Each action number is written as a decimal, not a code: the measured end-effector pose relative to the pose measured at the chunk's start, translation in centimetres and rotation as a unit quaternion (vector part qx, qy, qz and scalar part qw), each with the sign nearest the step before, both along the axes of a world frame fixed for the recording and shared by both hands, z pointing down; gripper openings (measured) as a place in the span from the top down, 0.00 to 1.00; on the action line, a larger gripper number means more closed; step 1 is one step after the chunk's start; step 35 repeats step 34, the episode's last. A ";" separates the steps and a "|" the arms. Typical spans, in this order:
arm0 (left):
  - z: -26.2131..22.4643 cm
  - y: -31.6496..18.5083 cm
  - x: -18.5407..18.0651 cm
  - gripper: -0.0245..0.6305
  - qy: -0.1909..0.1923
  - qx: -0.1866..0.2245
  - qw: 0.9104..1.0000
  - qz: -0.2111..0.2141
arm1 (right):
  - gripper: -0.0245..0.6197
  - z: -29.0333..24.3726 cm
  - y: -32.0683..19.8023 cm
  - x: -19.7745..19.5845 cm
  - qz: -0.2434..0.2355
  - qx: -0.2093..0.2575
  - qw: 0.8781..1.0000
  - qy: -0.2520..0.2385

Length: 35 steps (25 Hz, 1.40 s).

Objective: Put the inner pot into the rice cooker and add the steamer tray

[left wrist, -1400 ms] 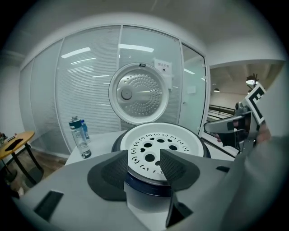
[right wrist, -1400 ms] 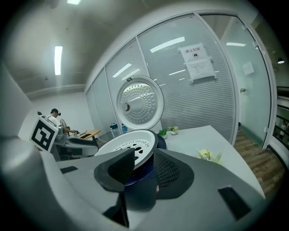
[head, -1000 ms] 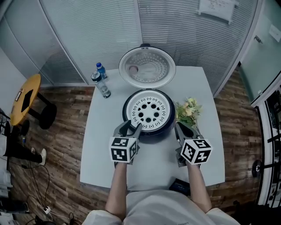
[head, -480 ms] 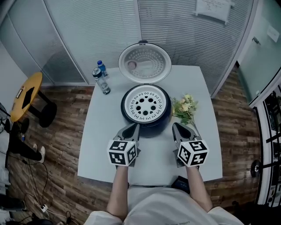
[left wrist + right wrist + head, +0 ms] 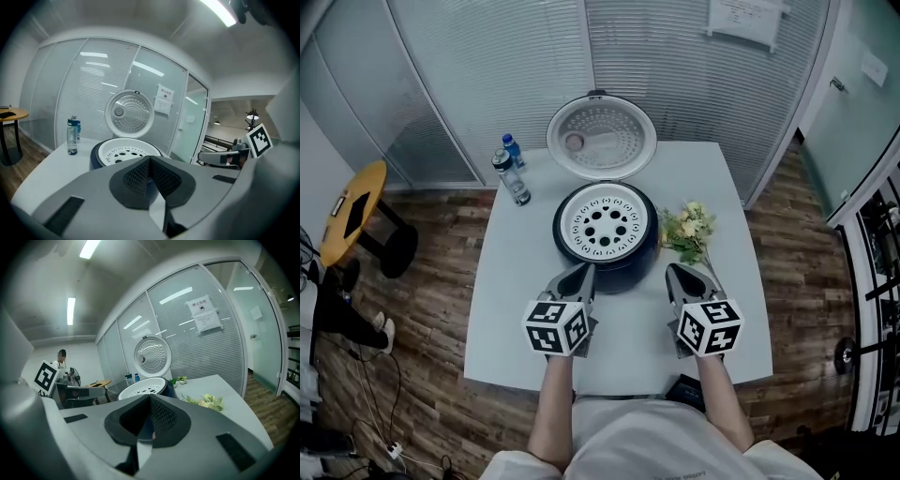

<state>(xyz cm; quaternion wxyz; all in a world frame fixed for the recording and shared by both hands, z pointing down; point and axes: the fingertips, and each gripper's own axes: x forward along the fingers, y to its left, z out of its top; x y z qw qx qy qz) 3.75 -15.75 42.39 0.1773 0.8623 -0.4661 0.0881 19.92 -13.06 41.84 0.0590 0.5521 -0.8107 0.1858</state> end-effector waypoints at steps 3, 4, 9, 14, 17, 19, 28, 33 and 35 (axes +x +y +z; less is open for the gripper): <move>-0.4 0.0 0.6 0.95 0.005 0.003 1.000 0.007 | 0.94 -0.1 0.0 0.2 0.001 0.002 1.000 0.010; -0.5 -0.1 0.8 0.95 0.006 0.002 1.000 0.008 | 0.94 -0.2 0.0 0.2 0.000 0.004 1.000 0.016; -1.1 -0.4 1.2 0.95 0.024 0.001 1.000 0.012 | 0.94 -0.3 -0.1 0.0 -0.010 0.005 1.000 0.022; -1.5 -0.4 1.7 0.95 0.025 0.003 1.000 0.016 | 0.94 -0.3 -0.1 0.2 -0.014 0.003 1.000 0.023; -1.6 -0.4 2.2 0.95 0.027 0.001 0.999 0.021 | 0.94 -0.5 -0.1 0.5 -0.012 0.004 1.000 0.017; -2.0 -0.3 2.7 0.95 0.034 0.002 0.999 0.026 | 0.94 -1.1 0.1 0.6 -0.013 0.011 1.000 0.010; -2.2 -0.1 3.7 0.95 0.031 0.002 0.999 0.036 | 0.94 -1.6 0.5 1.0 -0.016 0.020 1.000 0.003; -2.0 0.3 4.0 0.95 0.031 0.000 0.999 0.039 | 0.94 -1.1 1.1 0.9 -0.020 0.016 1.000 0.007; -2.0 0.3 4.1 0.95 0.032 -0.001 0.999 0.039 | 0.94 -1.0 1.2 0.9 -0.022 0.015 1.000 0.008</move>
